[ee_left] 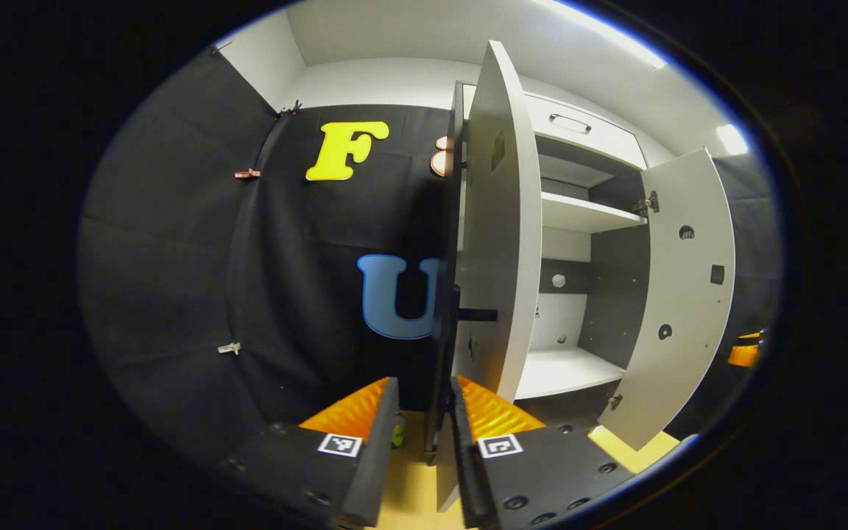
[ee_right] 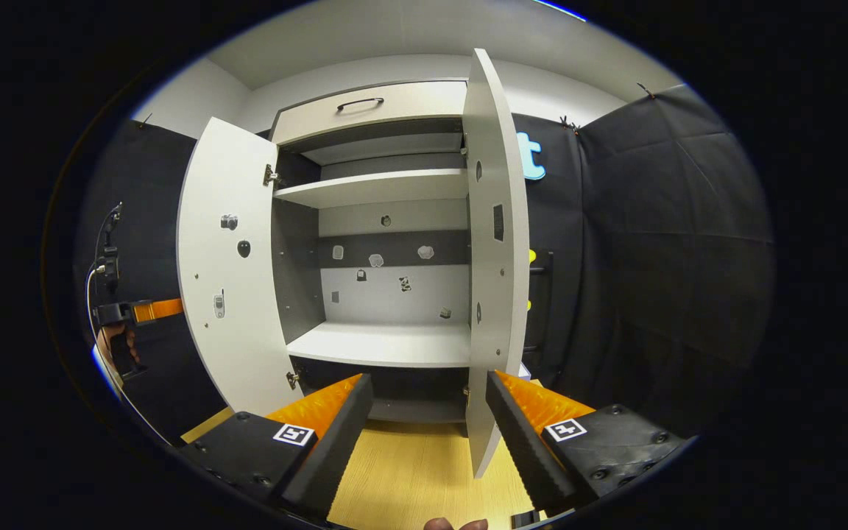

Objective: Open the right door of the double-door shoe cabinet with the right hand, and open the left door with the left hand.

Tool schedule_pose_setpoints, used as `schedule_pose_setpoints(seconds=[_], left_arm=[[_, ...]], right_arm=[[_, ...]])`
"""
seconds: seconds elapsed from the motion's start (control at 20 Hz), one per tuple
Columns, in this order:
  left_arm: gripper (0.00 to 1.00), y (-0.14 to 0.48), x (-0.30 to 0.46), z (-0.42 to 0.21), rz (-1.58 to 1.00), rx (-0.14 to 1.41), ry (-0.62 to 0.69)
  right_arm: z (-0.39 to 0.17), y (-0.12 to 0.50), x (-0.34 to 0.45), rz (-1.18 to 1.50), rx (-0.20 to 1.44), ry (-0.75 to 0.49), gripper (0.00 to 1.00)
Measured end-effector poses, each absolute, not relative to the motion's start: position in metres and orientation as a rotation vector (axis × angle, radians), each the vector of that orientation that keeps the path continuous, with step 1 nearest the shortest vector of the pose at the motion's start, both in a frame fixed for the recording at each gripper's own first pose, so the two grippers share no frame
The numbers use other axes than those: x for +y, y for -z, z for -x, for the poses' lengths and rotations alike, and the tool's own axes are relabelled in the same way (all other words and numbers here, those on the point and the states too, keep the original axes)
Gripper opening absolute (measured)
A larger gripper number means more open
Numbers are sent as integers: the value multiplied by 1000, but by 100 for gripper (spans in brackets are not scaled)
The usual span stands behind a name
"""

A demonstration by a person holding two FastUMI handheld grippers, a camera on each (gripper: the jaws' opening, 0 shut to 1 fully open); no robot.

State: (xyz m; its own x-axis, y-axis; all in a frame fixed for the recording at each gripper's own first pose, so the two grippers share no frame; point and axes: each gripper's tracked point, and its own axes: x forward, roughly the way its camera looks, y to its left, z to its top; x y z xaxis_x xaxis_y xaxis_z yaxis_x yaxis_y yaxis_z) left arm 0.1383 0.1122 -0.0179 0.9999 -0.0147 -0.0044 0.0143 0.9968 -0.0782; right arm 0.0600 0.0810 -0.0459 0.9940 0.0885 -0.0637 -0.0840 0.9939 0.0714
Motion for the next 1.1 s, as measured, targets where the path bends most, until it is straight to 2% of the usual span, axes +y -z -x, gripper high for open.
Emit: schedule_pose_setpoints(seconds=[0.2,0.3,0.65,0.9,1.1], left_arm=[[89,17,113,-121,89,-5,1],[95,15,114,-110,92,-18,-7],[95,-3,81,-81,63,-38,7],[95,-14,35,-79,51,-45,69],[95,-9,14,-82,6,-34,57]], right_arm=[[-62,46,86,-58,67,-102,98],[-64,43,87,-63,62,-108,98],[-76,35,88,-80,48,-104,98],[-81,23,90,-79,26,-110,98],[-83,11,93,-97,7,-113,98]])
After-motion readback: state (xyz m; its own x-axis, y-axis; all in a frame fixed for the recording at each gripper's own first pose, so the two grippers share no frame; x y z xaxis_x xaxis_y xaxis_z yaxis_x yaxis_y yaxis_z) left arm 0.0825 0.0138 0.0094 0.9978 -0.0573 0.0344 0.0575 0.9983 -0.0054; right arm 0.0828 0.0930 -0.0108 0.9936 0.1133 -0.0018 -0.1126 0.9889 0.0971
